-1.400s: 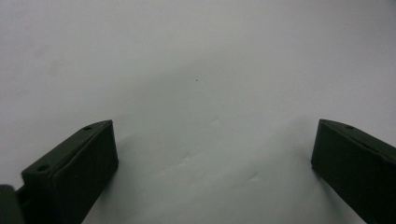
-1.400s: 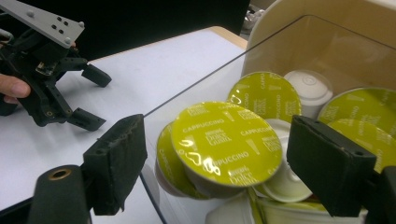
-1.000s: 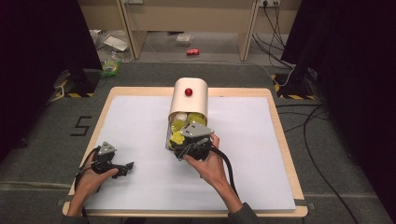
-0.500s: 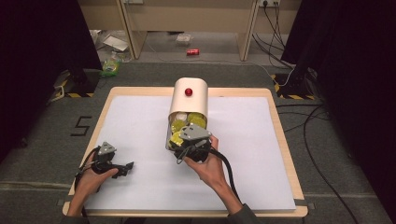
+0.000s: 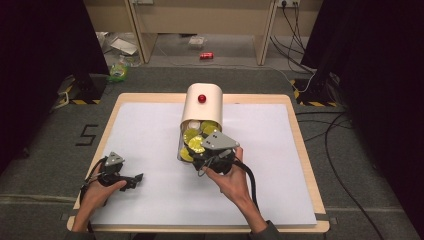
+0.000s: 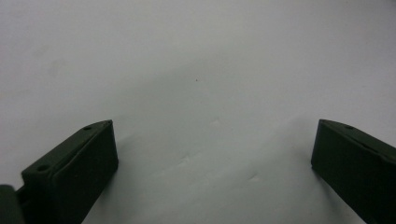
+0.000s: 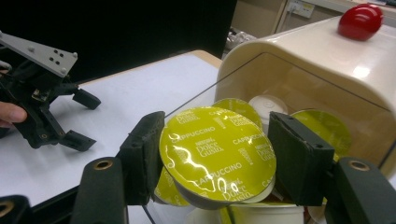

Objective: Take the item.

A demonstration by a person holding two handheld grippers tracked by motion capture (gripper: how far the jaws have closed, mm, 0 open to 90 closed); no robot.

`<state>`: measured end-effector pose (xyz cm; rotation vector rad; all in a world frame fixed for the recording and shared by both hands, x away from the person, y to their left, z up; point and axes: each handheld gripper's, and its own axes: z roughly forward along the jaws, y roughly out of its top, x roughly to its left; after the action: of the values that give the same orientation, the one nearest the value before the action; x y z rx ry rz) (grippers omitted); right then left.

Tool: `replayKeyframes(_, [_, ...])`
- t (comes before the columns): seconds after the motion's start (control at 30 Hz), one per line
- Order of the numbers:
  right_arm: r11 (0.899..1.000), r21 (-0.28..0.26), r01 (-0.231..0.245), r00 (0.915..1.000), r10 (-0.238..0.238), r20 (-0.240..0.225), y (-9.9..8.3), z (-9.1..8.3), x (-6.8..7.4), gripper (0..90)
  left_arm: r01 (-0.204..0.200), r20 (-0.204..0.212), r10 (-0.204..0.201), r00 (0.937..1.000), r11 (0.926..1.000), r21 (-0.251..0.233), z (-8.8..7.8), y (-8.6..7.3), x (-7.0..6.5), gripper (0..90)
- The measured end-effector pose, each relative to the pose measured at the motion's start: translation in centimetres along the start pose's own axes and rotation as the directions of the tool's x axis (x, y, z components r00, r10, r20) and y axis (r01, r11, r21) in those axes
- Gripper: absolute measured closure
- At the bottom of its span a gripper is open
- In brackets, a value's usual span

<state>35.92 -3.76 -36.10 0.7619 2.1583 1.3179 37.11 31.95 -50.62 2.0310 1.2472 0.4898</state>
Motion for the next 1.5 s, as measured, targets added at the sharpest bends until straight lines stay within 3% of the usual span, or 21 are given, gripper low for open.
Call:
replayKeyframes(0.6, [0.999, -0.035, -0.029, 0.9983, 0.031, 0.049, -0.3, -3.5, -2.3, 38.9, 0.002, 0.001, -0.002, 1.0, 1.0, 0.001, 0.0, 0.0, 0.0, 0.0])
replayKeyframes(0.97, [0.998, -0.044, -0.054, 0.9954, 0.057, 0.077, -0.6, -4.7, -3.4, 38.9, 0.002, 0.001, -0.002, 1.0, 1.0, 0.0, 0.0, 0.0, 0.0, 0.0])
replayKeyframes(1.5, [0.994, -0.02, -0.111, 0.9765, 0.113, 0.183, -3.3, -6.1, -6.8, 38.9, 0.002, 0.001, -0.002, 1.0, 1.0, 0.001, 0.0, 0.0, 0.0, 0.0])
